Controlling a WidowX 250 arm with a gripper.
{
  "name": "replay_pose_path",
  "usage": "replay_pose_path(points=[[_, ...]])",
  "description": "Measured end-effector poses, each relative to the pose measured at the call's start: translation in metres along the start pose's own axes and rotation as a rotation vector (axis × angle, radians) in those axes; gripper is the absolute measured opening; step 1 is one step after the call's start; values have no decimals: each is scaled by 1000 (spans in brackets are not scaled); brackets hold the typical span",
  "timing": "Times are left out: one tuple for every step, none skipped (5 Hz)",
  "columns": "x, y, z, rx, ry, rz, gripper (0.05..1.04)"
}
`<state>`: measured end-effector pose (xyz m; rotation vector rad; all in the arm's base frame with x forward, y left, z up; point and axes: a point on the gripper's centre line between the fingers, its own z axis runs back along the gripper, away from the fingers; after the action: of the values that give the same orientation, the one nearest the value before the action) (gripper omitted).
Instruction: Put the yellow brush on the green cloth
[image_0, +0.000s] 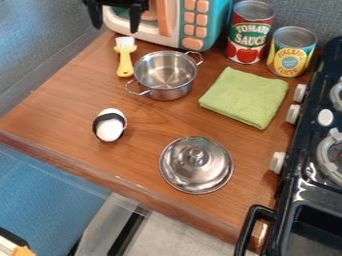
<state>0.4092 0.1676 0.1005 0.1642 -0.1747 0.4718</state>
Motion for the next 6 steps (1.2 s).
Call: replay_pose_path(points=[[-2,1,-11,-4,-11,78,1000],[-5,-6,-30,-28,2,117,1000],[-1,-4,-48,4,-22,134,1000],[9,-4,-58,24,-39,139,1000],[13,-7,-61,33,-47,141,964],[14,-13,-61,25,-63,153,709]])
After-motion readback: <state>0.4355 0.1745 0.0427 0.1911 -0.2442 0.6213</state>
